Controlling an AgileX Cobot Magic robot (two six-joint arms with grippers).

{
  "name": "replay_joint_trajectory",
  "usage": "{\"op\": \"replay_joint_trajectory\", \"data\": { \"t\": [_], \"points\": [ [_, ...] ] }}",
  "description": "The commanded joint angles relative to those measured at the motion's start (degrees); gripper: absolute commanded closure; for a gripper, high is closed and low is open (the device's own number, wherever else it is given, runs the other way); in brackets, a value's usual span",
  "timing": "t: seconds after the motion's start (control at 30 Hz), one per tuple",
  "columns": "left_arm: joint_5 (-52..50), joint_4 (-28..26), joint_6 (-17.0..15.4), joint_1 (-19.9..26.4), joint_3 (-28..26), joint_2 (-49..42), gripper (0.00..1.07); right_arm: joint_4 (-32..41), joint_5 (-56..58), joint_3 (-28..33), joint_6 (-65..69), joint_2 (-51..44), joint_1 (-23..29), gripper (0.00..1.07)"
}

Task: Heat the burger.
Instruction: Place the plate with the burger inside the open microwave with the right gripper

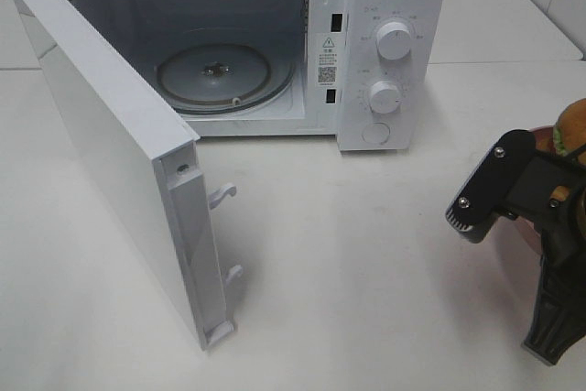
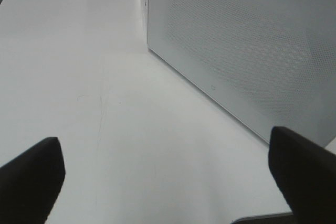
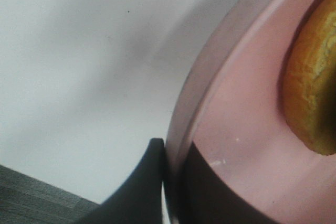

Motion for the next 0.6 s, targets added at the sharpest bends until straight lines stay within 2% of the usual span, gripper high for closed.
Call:
{"op": "replay_joint_trajectory", "data": {
  "t": [0.03,0.33,0.6],
  "points": [
    [-0.7,0.2,-0.1,0.1,0.1,-1.3,0.09,-3.3,1.4,0.1,-3.7,-1.5,2.6,1.07],
    [-0.7,0.2,-0.1,0.1,0.1,-1.3,0.09,-3.4,1.2,0.1,-11.5,-2.4,10.6,1.07],
    [-0.7,0.2,-0.1,0.1,0.1,-1.3,0.09,-3.4,0.7,0.1,-18.9,-2.4,14.5,1.07]
  ]
}}
